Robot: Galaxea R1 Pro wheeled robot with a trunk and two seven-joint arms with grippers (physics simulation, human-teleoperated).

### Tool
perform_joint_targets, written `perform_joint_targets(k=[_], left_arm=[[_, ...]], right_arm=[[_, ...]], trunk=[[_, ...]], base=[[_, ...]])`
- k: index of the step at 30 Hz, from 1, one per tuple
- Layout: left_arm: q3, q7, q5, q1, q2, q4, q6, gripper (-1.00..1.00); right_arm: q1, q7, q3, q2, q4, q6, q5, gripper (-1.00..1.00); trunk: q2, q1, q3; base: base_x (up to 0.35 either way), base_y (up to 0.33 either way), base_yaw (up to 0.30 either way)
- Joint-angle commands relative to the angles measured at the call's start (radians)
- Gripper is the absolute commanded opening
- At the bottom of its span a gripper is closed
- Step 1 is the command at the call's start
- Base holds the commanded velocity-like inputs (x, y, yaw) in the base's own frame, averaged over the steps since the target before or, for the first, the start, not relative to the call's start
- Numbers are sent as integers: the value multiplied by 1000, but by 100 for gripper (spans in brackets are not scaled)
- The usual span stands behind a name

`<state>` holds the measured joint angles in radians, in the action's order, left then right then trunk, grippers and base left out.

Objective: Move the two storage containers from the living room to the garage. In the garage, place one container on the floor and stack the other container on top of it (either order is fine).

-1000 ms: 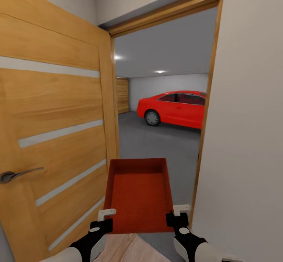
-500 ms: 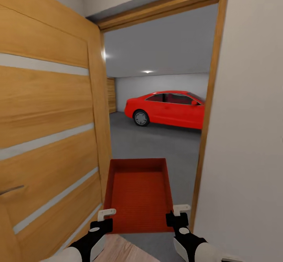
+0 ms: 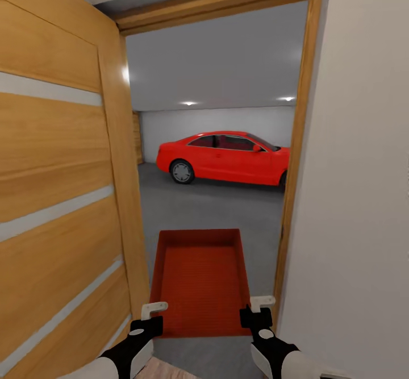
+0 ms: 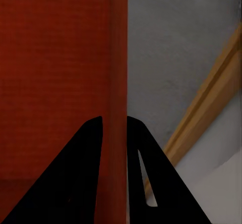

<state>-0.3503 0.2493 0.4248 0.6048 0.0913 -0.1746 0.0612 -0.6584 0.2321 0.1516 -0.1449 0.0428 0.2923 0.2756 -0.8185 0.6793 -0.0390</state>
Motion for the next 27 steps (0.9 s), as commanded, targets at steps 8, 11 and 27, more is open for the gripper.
perform_joint_targets(k=[8, 11, 27], left_arm=[[5, 1, -6, 1, -12, -6, 0, -100], [5, 1, -6, 1, -12, -6, 0, -100], [4, 1, -6, 1, -12, -6, 0, -100]], right_arm=[[-1, 0, 39, -1, -4, -1, 17, -100], [-1, 0, 39, -1, -4, -1, 17, -100], [-1, 0, 40, 0, -4, -1, 16, -100]], trunk=[[-1, 1, -2], [-1, 1, -2], [-1, 1, -2]], base=[[218, 244, -286], [220, 244, -156], [234, 243, -14]])
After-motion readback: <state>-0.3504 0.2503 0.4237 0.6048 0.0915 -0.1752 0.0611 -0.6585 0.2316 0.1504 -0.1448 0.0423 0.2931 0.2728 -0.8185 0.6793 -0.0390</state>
